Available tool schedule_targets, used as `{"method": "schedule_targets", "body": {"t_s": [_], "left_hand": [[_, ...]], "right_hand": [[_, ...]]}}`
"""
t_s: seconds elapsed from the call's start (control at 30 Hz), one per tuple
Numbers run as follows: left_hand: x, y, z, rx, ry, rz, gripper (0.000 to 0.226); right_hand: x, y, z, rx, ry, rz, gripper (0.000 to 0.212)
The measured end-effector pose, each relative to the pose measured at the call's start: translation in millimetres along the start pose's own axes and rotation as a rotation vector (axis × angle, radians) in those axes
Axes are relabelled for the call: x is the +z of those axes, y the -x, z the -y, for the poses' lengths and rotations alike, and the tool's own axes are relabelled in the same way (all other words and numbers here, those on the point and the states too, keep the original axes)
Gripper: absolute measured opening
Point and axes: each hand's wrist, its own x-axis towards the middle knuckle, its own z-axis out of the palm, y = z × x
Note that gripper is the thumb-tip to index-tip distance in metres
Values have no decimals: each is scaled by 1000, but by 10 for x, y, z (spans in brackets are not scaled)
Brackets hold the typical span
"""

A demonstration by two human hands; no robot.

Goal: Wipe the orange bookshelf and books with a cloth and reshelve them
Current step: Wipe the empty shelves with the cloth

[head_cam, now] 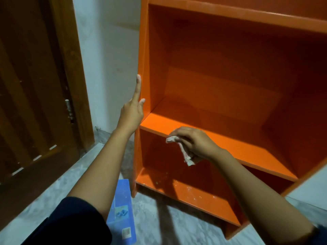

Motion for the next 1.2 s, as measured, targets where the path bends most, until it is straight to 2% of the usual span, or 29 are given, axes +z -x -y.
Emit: {"method": "schedule_targets", "body": {"t_s": [0.07, 0.2, 0.3, 0.37, 0.5, 0.6, 0.73, 1.2], "left_hand": [[7, 4, -16, -5, 1, -7, 70], [20, 11, -25, -18, 13, -26, 69], [31, 22, -39, -15, 9, -34, 69], [39, 17, -41, -7, -2, -41, 68], [49, 13, -28, -33, -3, -41, 70], [52, 12, -42, -60, -2, -35, 70], [38, -8, -6, -45, -1, -22, 70], [-14, -43, 64, 24, 1, 47, 70]], "right_hand": [[-165, 310, -88, 94, -117, -123, 22], [-512, 1009, -295, 343, -214, -482, 23], [-719, 1481, -451, 503, -169, -728, 23], [-741, 1702, -566, 615, -113, -812, 22], [-574, 1663, -613, 775, -121, -755, 20], [-440, 1372, -527, 694, 8, -667, 22], [-227, 937, -415, 606, 50, -573, 24], [238, -503, -103, 452, -30, -315, 27]]}}
